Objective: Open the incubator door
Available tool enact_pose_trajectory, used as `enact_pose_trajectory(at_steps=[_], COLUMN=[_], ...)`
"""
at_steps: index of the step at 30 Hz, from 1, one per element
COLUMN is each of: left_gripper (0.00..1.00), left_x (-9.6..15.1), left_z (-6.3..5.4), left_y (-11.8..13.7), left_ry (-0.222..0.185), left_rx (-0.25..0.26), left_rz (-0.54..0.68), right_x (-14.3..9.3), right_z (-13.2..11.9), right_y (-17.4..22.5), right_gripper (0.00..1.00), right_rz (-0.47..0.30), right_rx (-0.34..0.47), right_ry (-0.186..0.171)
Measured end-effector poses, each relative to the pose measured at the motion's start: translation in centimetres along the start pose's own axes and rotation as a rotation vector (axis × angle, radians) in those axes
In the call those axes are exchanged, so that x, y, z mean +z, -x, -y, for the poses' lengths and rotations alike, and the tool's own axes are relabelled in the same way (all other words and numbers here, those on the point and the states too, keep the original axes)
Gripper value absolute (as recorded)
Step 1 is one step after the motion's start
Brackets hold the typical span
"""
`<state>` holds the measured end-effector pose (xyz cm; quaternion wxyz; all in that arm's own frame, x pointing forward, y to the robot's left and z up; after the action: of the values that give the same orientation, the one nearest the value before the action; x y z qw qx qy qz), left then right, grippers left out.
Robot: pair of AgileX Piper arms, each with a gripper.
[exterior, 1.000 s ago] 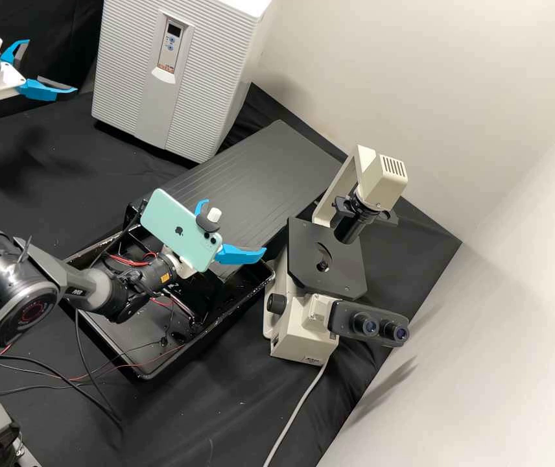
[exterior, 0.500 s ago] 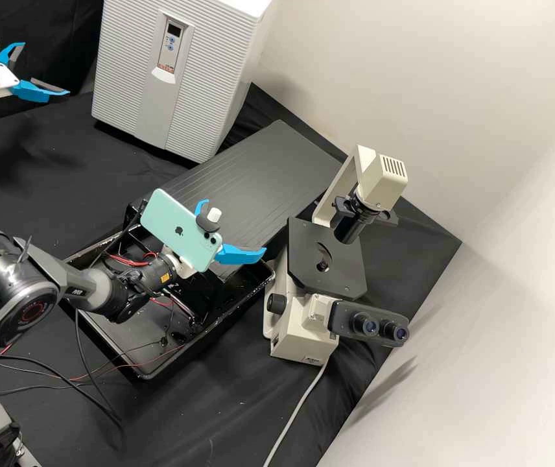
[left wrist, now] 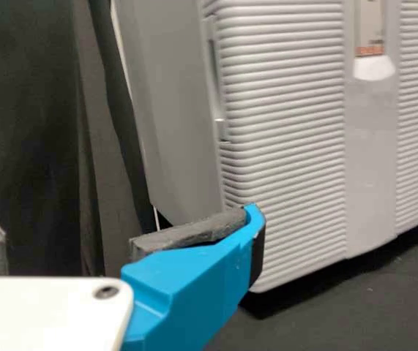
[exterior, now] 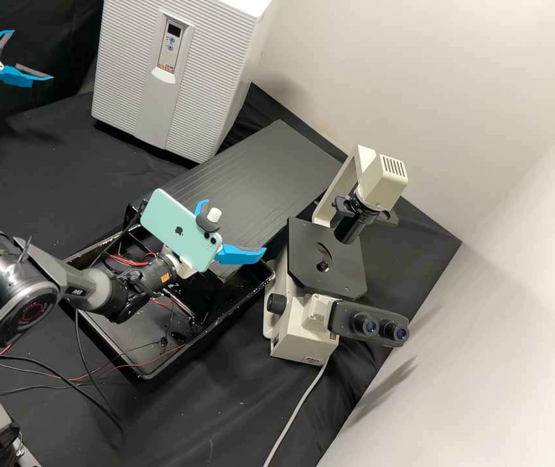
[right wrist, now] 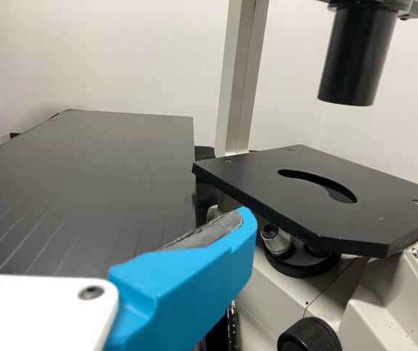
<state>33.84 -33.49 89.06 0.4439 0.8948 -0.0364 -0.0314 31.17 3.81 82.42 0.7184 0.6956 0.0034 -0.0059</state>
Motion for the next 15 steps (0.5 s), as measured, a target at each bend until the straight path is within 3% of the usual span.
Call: enact_pose_trajectory(at_steps=[6, 15], left_gripper=[1.0, 1.0], left_x=[-2.0, -2.7], left_z=[-1.3, -3.6], left_y=[-1.7, -4.9], left_ry=[-0.003, -0.079], left_rx=[0.038, 0.097], left_rz=[0.042, 0.158], right_x=[0.0, 0.0], right_z=[0.0, 0.0], right_y=[0.0, 0.0], right_gripper=[1.0, 1.0], right_rz=[0.0, 0.0], right_rx=[0.0, 0.0], right_ry=[0.0, 0.0])
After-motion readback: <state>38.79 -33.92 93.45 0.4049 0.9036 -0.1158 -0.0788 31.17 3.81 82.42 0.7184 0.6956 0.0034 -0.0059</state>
